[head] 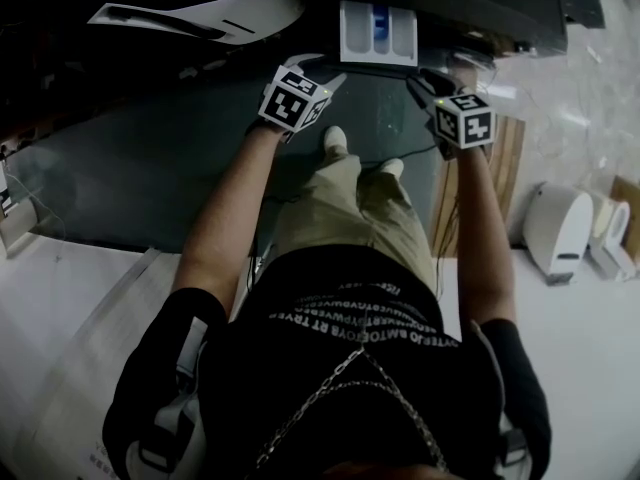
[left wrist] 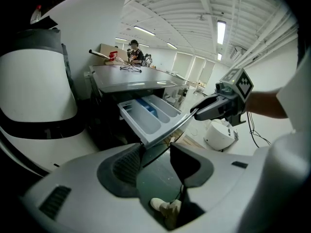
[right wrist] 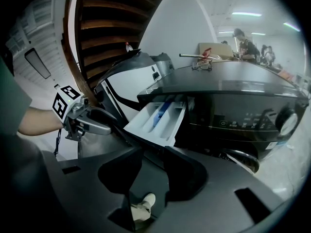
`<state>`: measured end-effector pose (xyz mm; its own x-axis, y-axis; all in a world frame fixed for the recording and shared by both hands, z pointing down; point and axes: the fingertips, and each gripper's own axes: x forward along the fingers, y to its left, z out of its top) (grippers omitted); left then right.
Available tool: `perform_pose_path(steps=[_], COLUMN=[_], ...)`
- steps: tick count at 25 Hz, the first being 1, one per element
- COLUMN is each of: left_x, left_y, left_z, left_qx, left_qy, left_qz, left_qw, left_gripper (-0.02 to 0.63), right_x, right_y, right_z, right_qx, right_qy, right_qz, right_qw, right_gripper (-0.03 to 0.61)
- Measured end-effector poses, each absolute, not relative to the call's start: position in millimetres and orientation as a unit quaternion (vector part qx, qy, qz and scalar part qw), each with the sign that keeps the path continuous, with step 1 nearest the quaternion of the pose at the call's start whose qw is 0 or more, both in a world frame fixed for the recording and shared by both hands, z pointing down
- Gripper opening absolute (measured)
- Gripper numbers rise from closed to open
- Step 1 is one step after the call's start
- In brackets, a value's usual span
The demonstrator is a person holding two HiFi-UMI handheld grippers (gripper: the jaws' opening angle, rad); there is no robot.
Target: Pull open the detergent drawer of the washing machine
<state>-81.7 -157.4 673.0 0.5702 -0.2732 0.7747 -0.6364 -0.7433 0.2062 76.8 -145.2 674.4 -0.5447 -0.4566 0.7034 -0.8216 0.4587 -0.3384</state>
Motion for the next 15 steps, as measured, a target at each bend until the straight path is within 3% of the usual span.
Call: perform_pose_path(steps=[15], left_x=[-82.2], left_y=[-145.9], left_z=[672.6], left_qx=[0.845], left_qy=[-0.291], left_qz=[0.377], left_qw=[0.241], left_gripper=[0.173], right_x=[79.0], right_y=[-134.4], right_z=[673.6], right_qx=[0.395], right_qy=[-0.812], right_qz=[0.331], right_qw=[0.276], right_gripper=[0.135])
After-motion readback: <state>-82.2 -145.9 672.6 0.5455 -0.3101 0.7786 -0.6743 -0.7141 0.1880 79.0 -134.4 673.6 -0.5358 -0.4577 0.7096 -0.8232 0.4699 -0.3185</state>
